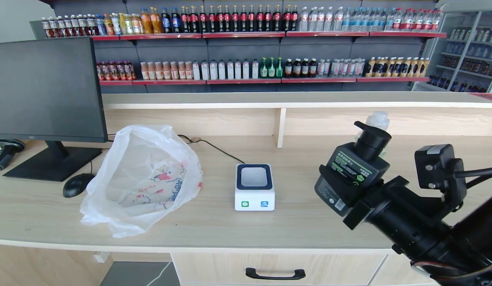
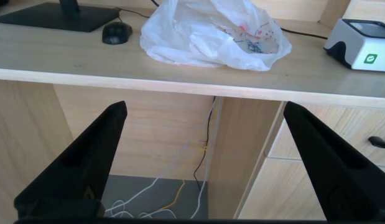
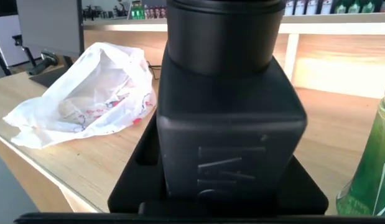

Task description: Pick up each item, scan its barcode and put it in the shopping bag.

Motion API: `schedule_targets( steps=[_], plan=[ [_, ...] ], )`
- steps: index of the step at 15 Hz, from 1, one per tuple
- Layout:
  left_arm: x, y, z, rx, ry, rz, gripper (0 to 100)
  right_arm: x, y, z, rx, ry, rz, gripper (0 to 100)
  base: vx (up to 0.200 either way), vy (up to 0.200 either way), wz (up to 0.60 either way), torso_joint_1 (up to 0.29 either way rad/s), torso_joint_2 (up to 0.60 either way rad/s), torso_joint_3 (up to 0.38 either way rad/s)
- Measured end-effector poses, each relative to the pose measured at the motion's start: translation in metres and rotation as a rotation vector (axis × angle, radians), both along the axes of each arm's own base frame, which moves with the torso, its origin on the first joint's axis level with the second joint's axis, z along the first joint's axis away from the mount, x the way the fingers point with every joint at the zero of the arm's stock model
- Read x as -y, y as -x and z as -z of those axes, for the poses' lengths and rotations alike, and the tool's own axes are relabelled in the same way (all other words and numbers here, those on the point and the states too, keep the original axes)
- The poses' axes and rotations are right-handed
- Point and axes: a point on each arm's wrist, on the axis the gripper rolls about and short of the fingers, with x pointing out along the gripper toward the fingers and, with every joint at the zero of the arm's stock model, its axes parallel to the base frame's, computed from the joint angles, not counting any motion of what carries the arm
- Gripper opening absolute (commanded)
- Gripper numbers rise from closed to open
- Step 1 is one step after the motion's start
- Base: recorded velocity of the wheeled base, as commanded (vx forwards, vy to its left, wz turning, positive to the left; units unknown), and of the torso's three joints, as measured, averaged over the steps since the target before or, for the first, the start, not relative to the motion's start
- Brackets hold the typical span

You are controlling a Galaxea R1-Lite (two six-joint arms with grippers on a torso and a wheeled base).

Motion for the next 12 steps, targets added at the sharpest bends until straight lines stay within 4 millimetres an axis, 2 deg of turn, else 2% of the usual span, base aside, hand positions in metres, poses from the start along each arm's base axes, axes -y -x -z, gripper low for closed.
schedule_targets(
  steps=[4,9,12],
  plan=[
    [0.000,0.000,0.000,0.000,0.002,0.000,100,0.007,-0.018,-0.005,0.030,0.000,0.064,0,0.000,0.000,0.00,0.000,0.00,0.000],
    [0.000,0.000,0.000,0.000,0.002,0.000,100,0.012,-0.030,-0.012,0.061,-0.018,0.069,0,0.000,0.000,0.00,0.000,0.00,0.000],
    [0.000,0.000,0.000,0.000,0.003,0.000,100,0.012,-0.037,-0.020,0.093,-0.038,0.083,0,-0.200,0.000,0.00,0.002,0.00,0.001]
  ],
)
